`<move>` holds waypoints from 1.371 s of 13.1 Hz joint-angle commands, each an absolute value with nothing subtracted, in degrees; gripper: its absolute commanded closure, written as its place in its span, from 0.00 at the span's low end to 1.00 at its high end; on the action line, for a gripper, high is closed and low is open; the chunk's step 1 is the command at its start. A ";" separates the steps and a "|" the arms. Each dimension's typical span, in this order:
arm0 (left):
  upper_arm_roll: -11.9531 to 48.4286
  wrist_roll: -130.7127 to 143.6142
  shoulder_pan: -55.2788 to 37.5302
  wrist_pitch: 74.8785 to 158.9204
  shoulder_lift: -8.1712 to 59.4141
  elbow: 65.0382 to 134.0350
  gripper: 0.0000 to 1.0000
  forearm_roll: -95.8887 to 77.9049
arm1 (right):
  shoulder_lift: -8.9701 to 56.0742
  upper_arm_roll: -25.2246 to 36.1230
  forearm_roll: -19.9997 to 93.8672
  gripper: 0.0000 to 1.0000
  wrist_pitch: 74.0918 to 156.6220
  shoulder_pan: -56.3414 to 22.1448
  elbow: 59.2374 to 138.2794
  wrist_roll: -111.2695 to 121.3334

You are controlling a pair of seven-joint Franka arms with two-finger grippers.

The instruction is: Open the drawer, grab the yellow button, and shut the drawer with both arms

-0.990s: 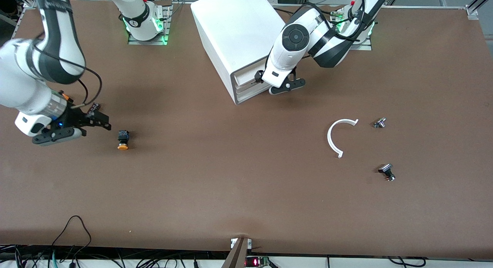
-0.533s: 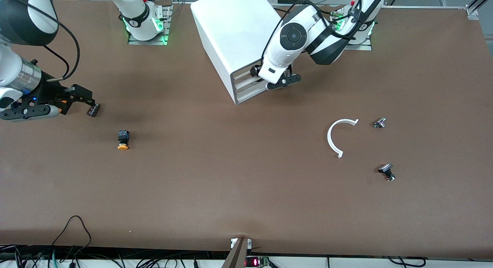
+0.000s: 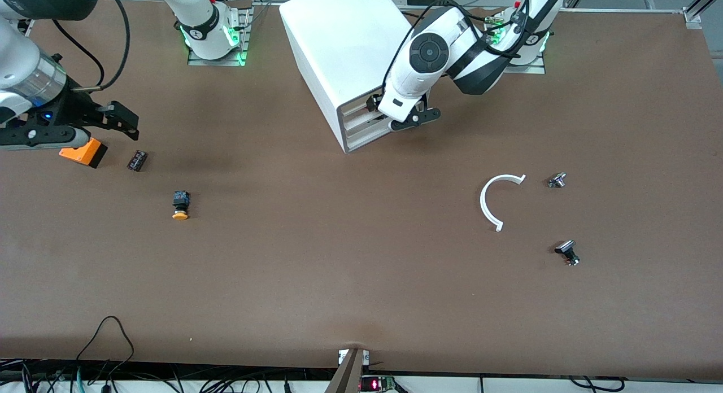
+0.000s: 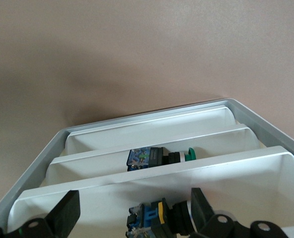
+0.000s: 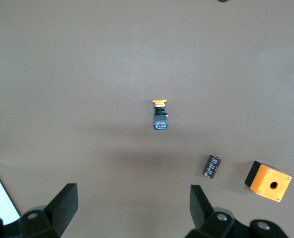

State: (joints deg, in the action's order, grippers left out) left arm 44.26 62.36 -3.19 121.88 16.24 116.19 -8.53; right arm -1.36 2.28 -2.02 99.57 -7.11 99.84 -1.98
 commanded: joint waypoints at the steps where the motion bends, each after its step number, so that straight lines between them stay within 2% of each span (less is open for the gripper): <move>1: 45.09 61.61 -3.60 121.11 16.43 116.37 0.01 -10.37 | -2.37 -2.89 -2.37 0.00 99.14 -1.25 100.28 -1.93; 10: 44.47 59.94 -1.42 119.54 16.26 114.27 0.01 -10.02 | -3.69 -4.31 -1.76 0.00 99.23 2.89 100.19 -2.46; 14: 44.39 52.60 5.96 100.51 16.43 100.50 0.01 -3.98 | -4.04 -6.23 -0.53 0.00 99.05 3.60 100.37 -5.71; 18: 44.39 40.55 11.15 90.37 16.17 94.06 0.01 8.41 | -3.96 -6.24 -0.88 0.00 98.88 3.60 99.76 -4.92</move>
